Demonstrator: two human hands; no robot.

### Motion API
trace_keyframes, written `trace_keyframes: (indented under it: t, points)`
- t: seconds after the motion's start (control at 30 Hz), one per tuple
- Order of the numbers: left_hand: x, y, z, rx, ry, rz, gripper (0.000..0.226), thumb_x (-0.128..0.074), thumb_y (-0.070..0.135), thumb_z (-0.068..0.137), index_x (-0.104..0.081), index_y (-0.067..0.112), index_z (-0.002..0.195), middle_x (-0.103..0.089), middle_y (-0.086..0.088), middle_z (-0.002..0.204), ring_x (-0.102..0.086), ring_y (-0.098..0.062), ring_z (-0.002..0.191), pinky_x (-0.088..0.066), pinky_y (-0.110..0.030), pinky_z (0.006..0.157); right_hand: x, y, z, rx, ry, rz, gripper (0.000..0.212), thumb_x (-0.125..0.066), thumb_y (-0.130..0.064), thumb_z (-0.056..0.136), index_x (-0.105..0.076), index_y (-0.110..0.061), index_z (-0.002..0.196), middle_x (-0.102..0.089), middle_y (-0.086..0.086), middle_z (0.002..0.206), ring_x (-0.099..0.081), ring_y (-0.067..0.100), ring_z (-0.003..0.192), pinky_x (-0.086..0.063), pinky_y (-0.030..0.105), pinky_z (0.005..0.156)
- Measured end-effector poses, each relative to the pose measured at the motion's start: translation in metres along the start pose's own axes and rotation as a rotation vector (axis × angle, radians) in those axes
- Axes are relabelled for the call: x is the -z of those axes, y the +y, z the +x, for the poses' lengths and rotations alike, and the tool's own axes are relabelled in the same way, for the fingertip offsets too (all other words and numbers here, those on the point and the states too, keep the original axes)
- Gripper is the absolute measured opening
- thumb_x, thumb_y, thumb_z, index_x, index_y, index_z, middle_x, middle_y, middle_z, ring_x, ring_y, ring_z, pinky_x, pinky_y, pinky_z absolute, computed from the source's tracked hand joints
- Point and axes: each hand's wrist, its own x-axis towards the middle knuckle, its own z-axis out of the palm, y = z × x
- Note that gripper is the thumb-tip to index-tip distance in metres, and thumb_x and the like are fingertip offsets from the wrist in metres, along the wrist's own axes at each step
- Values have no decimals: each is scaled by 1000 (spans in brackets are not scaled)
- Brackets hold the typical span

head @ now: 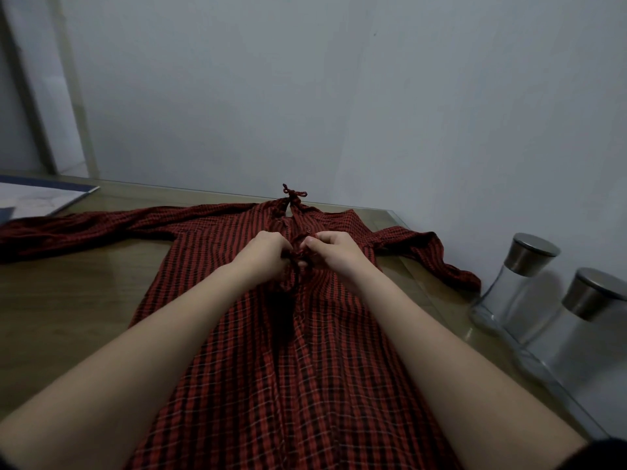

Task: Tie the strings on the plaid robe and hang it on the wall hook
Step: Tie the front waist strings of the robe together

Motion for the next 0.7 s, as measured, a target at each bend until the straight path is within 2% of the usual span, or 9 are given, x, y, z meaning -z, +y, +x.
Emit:
trace_keyframes:
  t: [0.07, 0.13, 0.2, 0.27, 0.4, 0.5, 0.63, 0.7]
  points:
    - [-3, -3, 1, 4, 39, 6, 20, -52, 12, 86, -70, 13, 94, -72, -12, 82, -70, -27, 70, -57, -40, 72, 0, -1, -1, -4, -3, 22, 24, -51, -11, 94, -64, -9, 74, -65, 8, 73, -66, 5, 50, -48, 13, 48]
    - [-7, -4, 2, 37, 40, -58, 23, -52, 13, 86, -68, 19, 101, -72, -6, 79, -68, -20, 55, -57, -34, 70, -1, 0, -1, -11, -2, 39, 24, -51, -10, 94, -64, -9, 74, -64, 8, 71, -66, 6, 50, -49, 14, 49]
    - [-9, -5, 3, 98, 32, -263, 27, -53, 8, 85, -66, 19, 106, -70, -4, 78, -60, -11, 41, -53, -25, 54, -2, 1, -1, -19, 8, 41, 25, -52, -12, 94, -65, -11, 73, -65, 8, 72, -67, 12, 55, -53, 18, 56]
    - [-7, -5, 1, 191, 23, -594, 33, -54, -1, 83, -65, 14, 110, -68, -8, 78, -48, -5, 32, -40, -17, 40, -3, 3, 0, -26, 26, 52, 24, -53, -13, 93, -65, -12, 73, -66, 9, 73, -66, 18, 62, -53, 23, 62]
    - [0, 0, -7, 368, -36, -1098, 42, -43, -13, 83, -65, 4, 114, -58, -7, 69, -44, -3, 38, -30, -13, 34, -7, 7, 3, -61, 93, 76, 24, -54, -14, 93, -65, -14, 71, -65, 5, 74, -64, 18, 66, -50, 20, 57]
    - [2, 4, -8, 460, -38, -1345, 43, -38, -9, 85, -61, 4, 119, -64, -1, 84, -43, -4, 46, -27, -12, 35, -10, 12, 5, -96, 193, 83, 25, -54, -14, 92, -64, -15, 69, -63, 3, 72, -59, 15, 68, -46, 22, 60]
    - [3, 1, -14, 504, 60, -1452, 34, -43, 5, 92, -60, 10, 121, -64, 7, 92, -37, -5, 58, -27, -13, 41, -14, 19, 9, -211, 273, 280, 23, -52, -8, 92, -63, -11, 72, -63, 5, 81, -63, 17, 73, -51, 20, 54]
    - [1, -3, -16, 533, 121, -1431, 34, -44, 6, 92, -62, 15, 119, -65, 9, 100, -42, -3, 63, -30, -16, 53, -18, 25, 12, -303, 342, 403, 15, -52, -6, 93, -63, -5, 83, -63, 7, 88, -62, 17, 74, -53, 23, 60]
